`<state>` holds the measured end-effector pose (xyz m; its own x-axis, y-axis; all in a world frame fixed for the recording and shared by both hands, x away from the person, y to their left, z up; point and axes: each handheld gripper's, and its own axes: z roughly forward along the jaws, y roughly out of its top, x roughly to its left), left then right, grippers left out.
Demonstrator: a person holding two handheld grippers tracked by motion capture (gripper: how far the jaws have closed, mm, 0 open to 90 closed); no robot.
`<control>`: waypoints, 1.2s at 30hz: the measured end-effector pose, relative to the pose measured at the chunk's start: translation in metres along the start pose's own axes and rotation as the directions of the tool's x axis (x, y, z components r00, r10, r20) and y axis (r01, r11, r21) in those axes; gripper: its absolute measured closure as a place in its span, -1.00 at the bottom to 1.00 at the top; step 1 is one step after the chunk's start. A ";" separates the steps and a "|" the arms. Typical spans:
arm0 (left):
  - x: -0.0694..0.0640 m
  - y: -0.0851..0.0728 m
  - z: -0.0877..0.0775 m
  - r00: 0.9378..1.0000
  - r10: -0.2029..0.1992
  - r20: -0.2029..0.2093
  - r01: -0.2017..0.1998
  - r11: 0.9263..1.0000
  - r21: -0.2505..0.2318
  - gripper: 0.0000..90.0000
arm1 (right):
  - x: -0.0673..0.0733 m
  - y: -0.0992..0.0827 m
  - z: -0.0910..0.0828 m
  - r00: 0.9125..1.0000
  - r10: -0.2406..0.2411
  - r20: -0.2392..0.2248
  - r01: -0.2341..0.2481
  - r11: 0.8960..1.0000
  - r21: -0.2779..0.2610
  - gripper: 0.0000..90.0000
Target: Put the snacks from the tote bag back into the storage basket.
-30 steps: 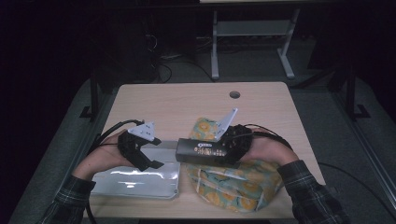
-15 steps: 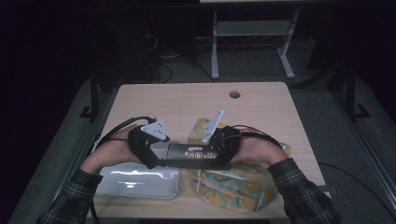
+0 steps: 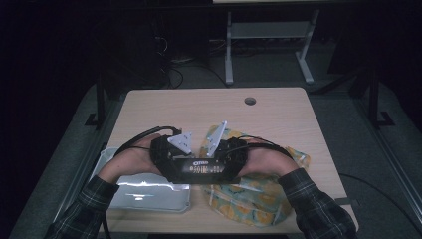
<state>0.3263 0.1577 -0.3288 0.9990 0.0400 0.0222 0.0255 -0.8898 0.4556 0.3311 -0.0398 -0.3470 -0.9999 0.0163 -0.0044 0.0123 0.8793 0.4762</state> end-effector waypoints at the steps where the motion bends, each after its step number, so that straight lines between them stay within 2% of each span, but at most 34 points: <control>1: 0.000 0.001 0.002 1.000 0.001 0.003 -0.001 1.000 0.002 -0.50 | 0.000 0.000 0.000 1.000 -0.003 0.001 0.003 1.000 -0.004 -0.20; 6: 0.001 0.006 0.008 1.000 0.014 0.020 -0.014 1.000 0.012 -0.46 | 0.001 0.001 -0.001 1.000 -0.004 -0.002 0.004 1.000 -0.011 -0.20; 14: 0.001 0.008 0.014 0.999 0.028 0.034 -0.029 0.999 0.029 -0.25 | 0.001 -0.001 -0.006 1.000 -0.006 0.008 0.007 1.000 -0.026 -0.19; 17: 0.002 0.007 0.015 0.999 0.026 0.042 -0.027 0.999 0.026 -0.24 | 0.001 -0.001 -0.008 1.000 -0.006 0.002 0.006 0.999 -0.040 -0.19; 26: 0.004 0.004 0.018 0.998 0.022 0.064 -0.025 0.999 0.037 -0.19 | 0.001 0.001 -0.005 1.000 -0.012 0.006 0.012 0.999 -0.038 -0.20; 36: 0.004 0.002 0.014 0.998 0.044 0.054 -0.047 0.998 0.045 -0.17 | 0.002 0.003 -0.001 1.000 -0.007 0.014 0.008 0.999 -0.039 -0.24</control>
<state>0.3305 0.1498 -0.3401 0.9997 -0.0243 -0.0060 -0.0196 -0.9103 0.4134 0.3288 -0.0373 -0.3443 -0.9997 0.0163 -0.0198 0.0039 0.8600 0.5103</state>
